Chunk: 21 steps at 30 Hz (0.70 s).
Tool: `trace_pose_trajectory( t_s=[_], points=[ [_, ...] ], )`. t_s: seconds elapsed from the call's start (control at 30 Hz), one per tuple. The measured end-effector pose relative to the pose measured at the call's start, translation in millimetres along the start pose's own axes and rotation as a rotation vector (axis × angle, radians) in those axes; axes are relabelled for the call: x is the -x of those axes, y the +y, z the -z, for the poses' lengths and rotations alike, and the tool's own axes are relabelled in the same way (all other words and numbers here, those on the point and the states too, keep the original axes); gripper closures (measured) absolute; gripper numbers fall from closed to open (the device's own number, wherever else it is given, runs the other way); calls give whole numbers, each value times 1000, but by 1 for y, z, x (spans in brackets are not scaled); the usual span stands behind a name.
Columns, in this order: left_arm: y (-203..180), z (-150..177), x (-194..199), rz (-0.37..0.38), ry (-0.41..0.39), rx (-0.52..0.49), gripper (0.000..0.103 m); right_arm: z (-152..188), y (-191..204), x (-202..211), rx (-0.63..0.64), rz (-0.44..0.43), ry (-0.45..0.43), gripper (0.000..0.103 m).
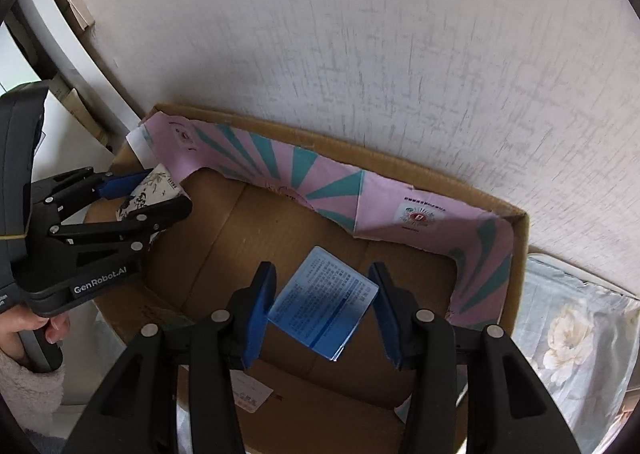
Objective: Organize objects
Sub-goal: 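Carry both items over the cardboard box and open both grippers to drop them, then move both tools back over the remaining items on the bed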
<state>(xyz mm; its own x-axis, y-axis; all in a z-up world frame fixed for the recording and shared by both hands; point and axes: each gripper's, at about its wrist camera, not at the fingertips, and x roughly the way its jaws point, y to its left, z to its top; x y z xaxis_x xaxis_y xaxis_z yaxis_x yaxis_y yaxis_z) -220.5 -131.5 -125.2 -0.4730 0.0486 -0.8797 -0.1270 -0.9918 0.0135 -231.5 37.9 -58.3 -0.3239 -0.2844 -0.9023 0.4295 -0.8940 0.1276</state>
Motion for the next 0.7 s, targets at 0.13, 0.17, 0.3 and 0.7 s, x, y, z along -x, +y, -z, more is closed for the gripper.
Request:
trace_pose_trajectory(
  t_s=[0.13, 0.17, 0.3, 0.7],
  points=[
    [-3, -3, 7, 14, -22, -28, 0, 1, 5, -2, 45, -4, 58, 48],
    [-3, -2, 10, 23, -36, -28, 0, 2, 5, -2, 57, -5, 78, 29],
    [-3, -4, 14, 20, -35, -43, 0, 10, 2, 11, 46, -2, 49, 9],
    [-3, 1, 37, 18, -73, -20, 0, 12, 5, 30, 23, 36, 12, 9]
  ],
)
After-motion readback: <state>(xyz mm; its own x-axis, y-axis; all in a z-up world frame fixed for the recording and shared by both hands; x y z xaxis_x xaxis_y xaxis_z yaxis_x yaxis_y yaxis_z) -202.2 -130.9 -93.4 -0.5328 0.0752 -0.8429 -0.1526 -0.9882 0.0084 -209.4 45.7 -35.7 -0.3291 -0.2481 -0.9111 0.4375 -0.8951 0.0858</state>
